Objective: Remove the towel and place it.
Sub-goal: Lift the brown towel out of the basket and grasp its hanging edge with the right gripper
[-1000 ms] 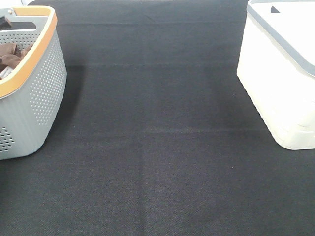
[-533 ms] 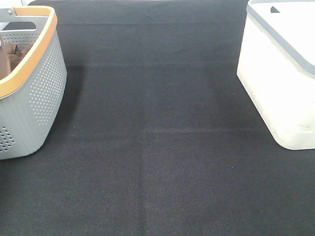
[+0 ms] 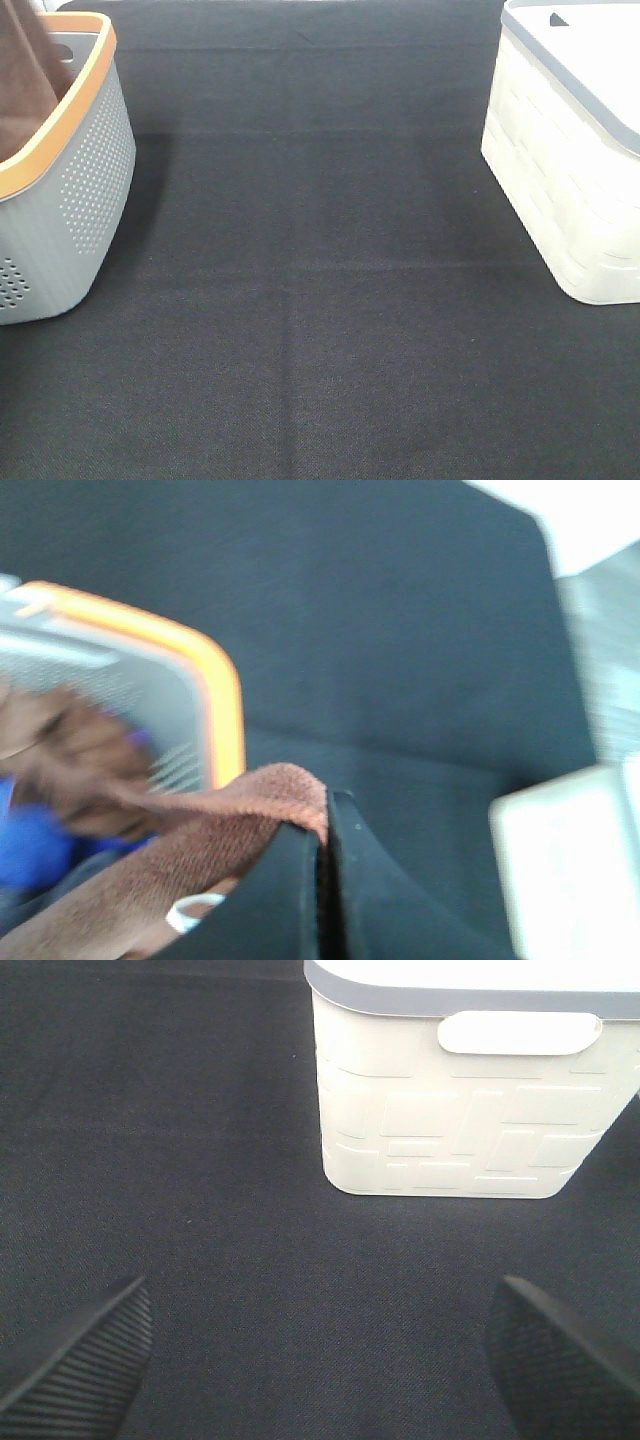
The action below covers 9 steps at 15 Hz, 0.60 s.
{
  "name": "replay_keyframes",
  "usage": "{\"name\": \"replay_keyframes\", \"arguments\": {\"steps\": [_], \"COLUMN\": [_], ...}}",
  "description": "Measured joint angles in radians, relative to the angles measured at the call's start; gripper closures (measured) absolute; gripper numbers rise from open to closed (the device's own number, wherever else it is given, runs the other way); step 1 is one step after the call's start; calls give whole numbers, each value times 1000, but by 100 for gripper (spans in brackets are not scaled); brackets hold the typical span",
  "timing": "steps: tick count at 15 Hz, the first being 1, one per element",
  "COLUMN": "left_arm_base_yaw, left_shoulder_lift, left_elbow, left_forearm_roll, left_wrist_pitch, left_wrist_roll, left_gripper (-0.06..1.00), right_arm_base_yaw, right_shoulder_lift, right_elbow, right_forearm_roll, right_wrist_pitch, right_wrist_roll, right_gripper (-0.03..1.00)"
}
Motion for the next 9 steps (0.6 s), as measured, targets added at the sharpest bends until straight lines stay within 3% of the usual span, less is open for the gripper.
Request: {"name": "replay_keyframes", "arguments": {"steps": [3, 6, 8, 9], "left_arm_base_yaw": [-17, -72, -141, -202], "left_shoulder_lift": [-79, -126, -163, -185], "left_elbow": [0, 0, 0, 0], "left_forearm_roll": [-133, -155, -163, -170], "left_wrist_pitch": [-54, -109, -179, -235], "left_wrist_roll": [65, 97, 127, 169], "left_gripper": [94, 94, 94, 94], "right_arm_base_yaw": [0, 0, 0, 0], "right_shoulder_lift": [0, 0, 3, 33], "right_elbow": [0, 0, -10, -16], "right_forearm_roll": [0, 2, 10, 40], "right_wrist_pitch": [0, 0, -14, -65], "right_wrist_roll": [0, 0, 0, 0], "right_gripper": [11, 11, 11, 12]}}
